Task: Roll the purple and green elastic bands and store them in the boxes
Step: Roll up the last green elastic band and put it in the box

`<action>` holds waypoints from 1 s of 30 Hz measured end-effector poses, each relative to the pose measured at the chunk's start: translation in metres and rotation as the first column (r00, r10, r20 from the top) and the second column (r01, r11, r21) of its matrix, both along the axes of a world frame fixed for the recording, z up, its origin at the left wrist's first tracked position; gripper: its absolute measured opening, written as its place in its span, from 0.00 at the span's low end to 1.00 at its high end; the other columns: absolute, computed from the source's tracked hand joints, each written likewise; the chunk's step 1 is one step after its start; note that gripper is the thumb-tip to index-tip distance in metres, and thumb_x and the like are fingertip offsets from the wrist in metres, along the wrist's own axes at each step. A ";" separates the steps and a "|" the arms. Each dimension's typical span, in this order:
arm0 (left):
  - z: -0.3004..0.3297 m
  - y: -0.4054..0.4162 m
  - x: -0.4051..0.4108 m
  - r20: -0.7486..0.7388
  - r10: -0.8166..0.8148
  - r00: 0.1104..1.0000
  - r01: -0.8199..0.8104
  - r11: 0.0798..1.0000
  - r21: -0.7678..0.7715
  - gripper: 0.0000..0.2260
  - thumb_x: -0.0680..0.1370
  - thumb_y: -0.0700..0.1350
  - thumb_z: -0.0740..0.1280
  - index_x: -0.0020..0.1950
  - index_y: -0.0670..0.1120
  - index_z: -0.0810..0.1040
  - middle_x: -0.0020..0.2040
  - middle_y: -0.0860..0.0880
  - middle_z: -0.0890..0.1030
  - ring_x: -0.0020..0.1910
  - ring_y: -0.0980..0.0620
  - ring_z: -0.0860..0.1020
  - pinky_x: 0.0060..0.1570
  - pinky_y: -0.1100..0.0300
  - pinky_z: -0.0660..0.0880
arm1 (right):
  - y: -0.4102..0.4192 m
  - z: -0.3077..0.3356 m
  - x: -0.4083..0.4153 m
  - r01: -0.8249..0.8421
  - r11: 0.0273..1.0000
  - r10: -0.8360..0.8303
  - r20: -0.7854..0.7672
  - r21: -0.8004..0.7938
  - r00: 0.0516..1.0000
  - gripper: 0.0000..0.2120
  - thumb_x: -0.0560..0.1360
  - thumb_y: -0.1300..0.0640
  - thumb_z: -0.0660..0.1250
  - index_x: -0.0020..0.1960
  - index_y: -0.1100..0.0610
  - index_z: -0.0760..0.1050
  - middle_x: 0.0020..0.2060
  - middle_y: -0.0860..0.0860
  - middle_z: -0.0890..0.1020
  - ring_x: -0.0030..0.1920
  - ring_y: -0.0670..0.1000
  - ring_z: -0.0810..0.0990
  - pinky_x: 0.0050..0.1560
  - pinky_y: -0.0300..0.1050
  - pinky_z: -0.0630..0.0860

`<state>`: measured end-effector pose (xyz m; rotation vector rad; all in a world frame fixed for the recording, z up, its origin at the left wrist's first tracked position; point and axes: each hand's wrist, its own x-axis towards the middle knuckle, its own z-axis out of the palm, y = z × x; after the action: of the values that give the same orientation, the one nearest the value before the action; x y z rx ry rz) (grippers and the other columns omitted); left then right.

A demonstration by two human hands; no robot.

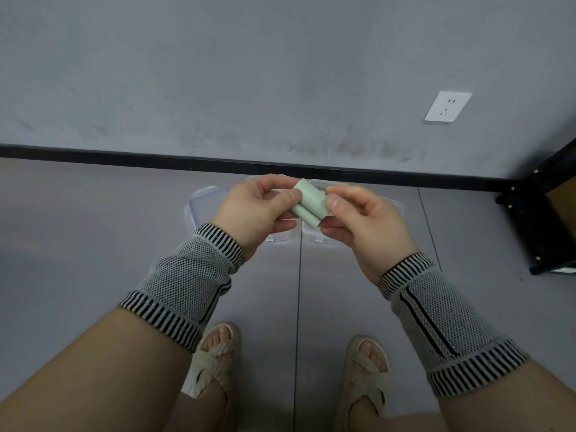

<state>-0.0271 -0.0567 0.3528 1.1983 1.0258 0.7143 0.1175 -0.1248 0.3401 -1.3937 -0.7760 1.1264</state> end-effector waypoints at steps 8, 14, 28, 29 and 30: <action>0.000 -0.002 0.000 0.067 -0.051 0.996 0.054 0.997 -0.047 0.09 0.77 0.37 0.64 0.54 0.47 0.77 0.42 0.50 0.83 0.43 0.54 0.82 0.42 0.61 0.78 | 0.002 -0.002 0.006 -0.002 0.999 -0.006 -0.139 -0.053 0.990 0.12 0.76 0.57 0.65 0.58 0.61 0.76 0.46 0.56 0.84 0.44 0.53 0.84 0.44 0.43 0.80; 0.000 -0.004 0.005 0.117 -0.054 0.992 0.066 0.993 -0.103 0.12 0.76 0.35 0.65 0.58 0.44 0.76 0.50 0.45 0.83 0.49 0.51 0.82 0.47 0.59 0.78 | 0.002 -0.003 0.008 0.040 0.999 -0.041 -0.068 -0.012 0.997 0.08 0.74 0.63 0.69 0.53 0.58 0.78 0.44 0.55 0.83 0.40 0.50 0.84 0.41 0.41 0.79; -0.001 -0.003 0.004 0.111 0.027 0.994 -0.017 0.996 -0.092 0.07 0.75 0.38 0.68 0.52 0.42 0.78 0.46 0.44 0.83 0.42 0.52 0.83 0.42 0.63 0.79 | 0.000 -0.004 0.008 0.036 0.999 -0.036 -0.132 0.001 0.991 0.11 0.69 0.63 0.72 0.50 0.56 0.79 0.39 0.53 0.84 0.39 0.51 0.82 0.46 0.45 0.79; -0.001 -0.004 0.003 0.110 0.029 0.993 -0.019 0.996 -0.091 0.06 0.75 0.38 0.68 0.51 0.42 0.78 0.46 0.44 0.83 0.43 0.51 0.83 0.43 0.62 0.79 | 0.000 -0.004 0.008 0.031 1.000 -0.031 -0.138 0.001 0.990 0.11 0.69 0.63 0.72 0.51 0.57 0.79 0.38 0.54 0.84 0.39 0.50 0.82 0.45 0.44 0.79; -0.002 -0.004 0.003 0.108 0.027 0.994 -0.018 0.996 -0.085 0.06 0.75 0.38 0.67 0.51 0.43 0.78 0.47 0.44 0.83 0.44 0.51 0.83 0.45 0.61 0.79 | 0.000 -0.004 0.008 0.034 0.999 -0.033 -0.130 0.005 0.991 0.11 0.70 0.64 0.72 0.52 0.57 0.79 0.39 0.54 0.83 0.38 0.50 0.82 0.44 0.44 0.79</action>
<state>-0.0239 -0.0608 0.3506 1.0652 0.9702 0.7390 0.1260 -0.1251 0.3357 -1.3092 -0.6601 1.1748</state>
